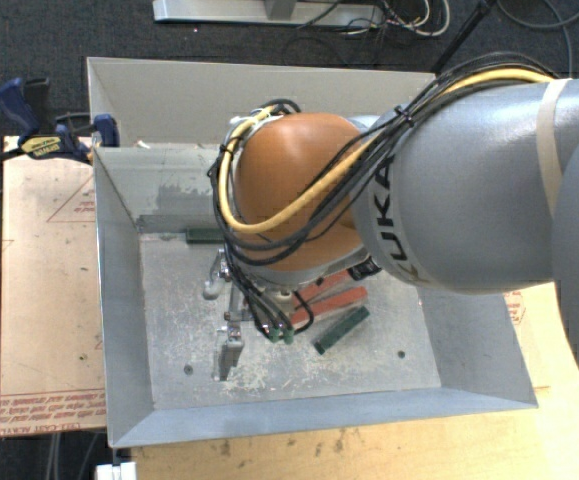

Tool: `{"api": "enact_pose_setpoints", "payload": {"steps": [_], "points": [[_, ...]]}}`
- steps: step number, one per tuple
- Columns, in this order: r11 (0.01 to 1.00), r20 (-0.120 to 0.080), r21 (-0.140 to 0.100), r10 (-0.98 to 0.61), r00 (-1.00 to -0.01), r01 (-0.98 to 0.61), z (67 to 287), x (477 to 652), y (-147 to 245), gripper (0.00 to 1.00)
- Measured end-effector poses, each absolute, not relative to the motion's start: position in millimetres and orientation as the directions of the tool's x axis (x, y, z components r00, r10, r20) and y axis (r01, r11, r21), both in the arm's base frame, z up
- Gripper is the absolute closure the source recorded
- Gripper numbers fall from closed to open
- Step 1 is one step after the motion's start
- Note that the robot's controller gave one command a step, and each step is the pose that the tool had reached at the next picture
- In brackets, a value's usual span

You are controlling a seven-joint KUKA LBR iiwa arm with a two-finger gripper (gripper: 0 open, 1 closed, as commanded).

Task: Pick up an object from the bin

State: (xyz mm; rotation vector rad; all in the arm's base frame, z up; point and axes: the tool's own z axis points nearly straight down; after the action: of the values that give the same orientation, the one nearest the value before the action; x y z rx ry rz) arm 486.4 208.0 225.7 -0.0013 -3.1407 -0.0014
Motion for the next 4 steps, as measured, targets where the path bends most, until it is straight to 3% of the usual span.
{"api": "enact_pose_setpoints", "payload": {"steps": [1, 2, 3, 4], "points": [[1.000, 0.001, 0.001, 0.001, -1.000, 0.001, 225.7, 486.4, 208.0, 0.00], [0.999, -0.006, 0.003, -0.047, -0.999, -0.047, 175.9, 498.1, 171.1, 0.00], [0.988, -0.004, 0.001, -0.154, -0.988, -0.154, 107.6, 505.2, 156.7, 0.00], [0.981, -0.007, 0.008, -0.196, -0.981, -0.196, 78.3, 508.9, 117.2, 0.00]]}}
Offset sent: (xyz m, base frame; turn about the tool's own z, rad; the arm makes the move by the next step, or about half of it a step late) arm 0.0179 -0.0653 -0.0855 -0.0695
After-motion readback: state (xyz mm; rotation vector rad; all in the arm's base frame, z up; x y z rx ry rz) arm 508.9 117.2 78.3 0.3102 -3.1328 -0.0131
